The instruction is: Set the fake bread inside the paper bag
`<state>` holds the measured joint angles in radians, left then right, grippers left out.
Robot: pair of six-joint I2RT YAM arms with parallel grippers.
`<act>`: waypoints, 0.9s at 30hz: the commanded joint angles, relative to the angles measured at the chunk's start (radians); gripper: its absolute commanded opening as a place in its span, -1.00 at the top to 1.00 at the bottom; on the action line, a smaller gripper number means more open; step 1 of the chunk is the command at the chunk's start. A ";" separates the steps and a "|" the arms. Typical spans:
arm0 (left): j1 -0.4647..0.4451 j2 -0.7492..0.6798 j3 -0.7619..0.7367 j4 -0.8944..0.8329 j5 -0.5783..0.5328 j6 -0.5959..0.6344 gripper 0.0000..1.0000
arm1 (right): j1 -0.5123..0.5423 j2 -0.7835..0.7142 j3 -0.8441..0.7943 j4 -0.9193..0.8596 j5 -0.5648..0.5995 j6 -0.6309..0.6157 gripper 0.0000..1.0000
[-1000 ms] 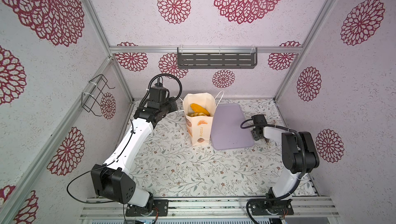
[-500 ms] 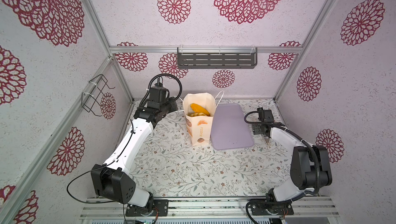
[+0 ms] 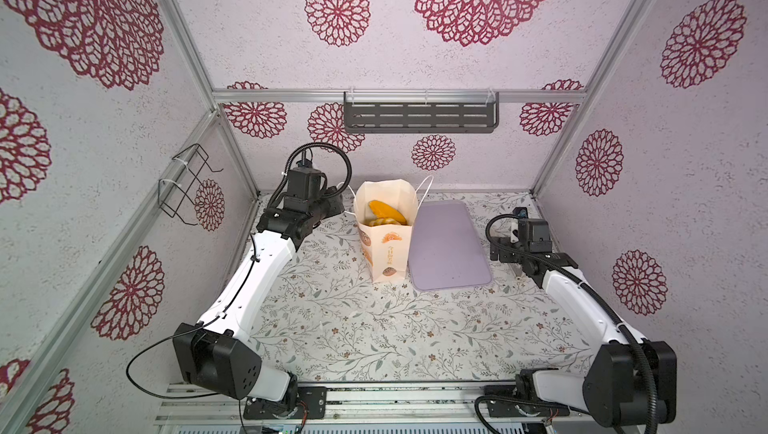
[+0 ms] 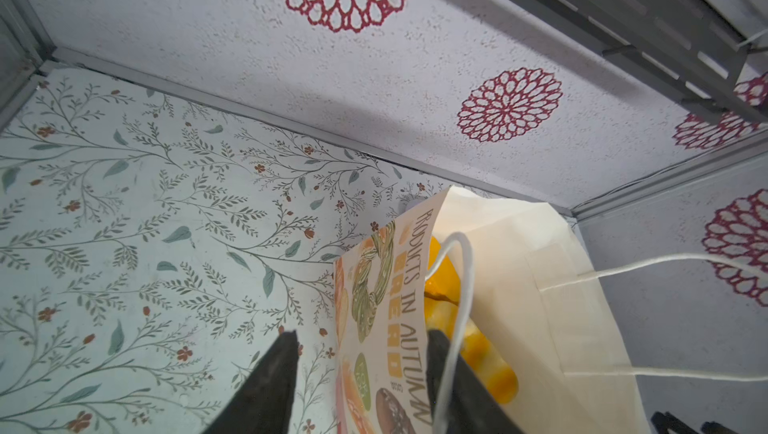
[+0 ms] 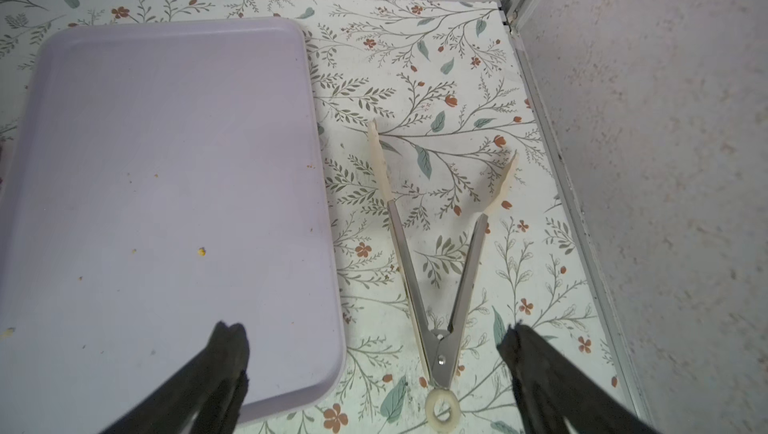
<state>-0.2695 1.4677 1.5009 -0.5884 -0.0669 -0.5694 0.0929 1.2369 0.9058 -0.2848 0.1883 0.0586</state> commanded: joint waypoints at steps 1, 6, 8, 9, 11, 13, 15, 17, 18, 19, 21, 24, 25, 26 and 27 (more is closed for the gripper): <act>0.003 -0.035 0.020 0.006 -0.044 0.002 -0.55 | -0.001 -0.073 -0.039 0.034 -0.020 0.055 -0.98; 0.021 -0.057 0.061 -0.062 -0.090 0.008 -0.95 | -0.001 -0.149 -0.119 0.101 -0.021 0.068 -0.98; 0.040 -0.084 0.049 -0.083 -0.111 0.006 -0.94 | -0.001 -0.174 -0.155 0.139 -0.008 0.071 -0.98; 0.052 -0.105 0.034 -0.089 -0.122 0.004 -0.94 | -0.001 -0.188 -0.175 0.163 0.003 0.077 -0.98; 0.081 -0.149 -0.007 -0.089 -0.147 0.002 -0.94 | -0.002 -0.211 -0.215 0.209 0.021 0.082 -0.98; 0.104 -0.202 -0.064 -0.081 -0.197 0.004 -0.94 | -0.002 -0.235 -0.252 0.251 0.044 0.093 -0.98; 0.125 -0.249 -0.126 -0.071 -0.257 0.013 -0.94 | -0.003 -0.257 -0.286 0.293 0.060 0.097 -0.98; 0.145 -0.293 -0.189 -0.064 -0.321 0.021 -0.94 | -0.002 -0.276 -0.319 0.336 0.069 0.089 -0.98; 0.153 -0.309 -0.219 -0.061 -0.345 0.023 -0.94 | -0.002 -0.282 -0.333 0.356 0.076 0.087 -0.98; 0.162 -0.328 -0.252 -0.051 -0.368 0.025 -0.94 | -0.002 -0.289 -0.348 0.376 0.083 0.086 -0.98; 0.179 -0.360 -0.322 -0.021 -0.403 0.026 -0.94 | -0.004 -0.296 -0.370 0.411 0.101 0.086 -0.98; 0.190 -0.396 -0.422 0.033 -0.469 0.032 -0.94 | -0.004 -0.300 -0.391 0.447 0.118 0.084 -0.98; 0.191 -0.406 -0.457 0.055 -0.501 0.036 -0.94 | -0.004 -0.300 -0.396 0.453 0.127 0.086 -0.98; 0.191 -0.414 -0.492 0.082 -0.528 0.047 -0.94 | -0.004 -0.300 -0.403 0.463 0.135 0.086 -0.98; 0.191 -0.422 -0.525 0.117 -0.547 0.061 -0.94 | -0.004 -0.302 -0.409 0.471 0.139 0.088 -0.98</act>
<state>-0.0841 1.0744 1.0298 -0.5732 -0.5045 -0.5453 0.0921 0.9573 0.5003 0.1005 0.2798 0.1280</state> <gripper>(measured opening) 0.971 0.989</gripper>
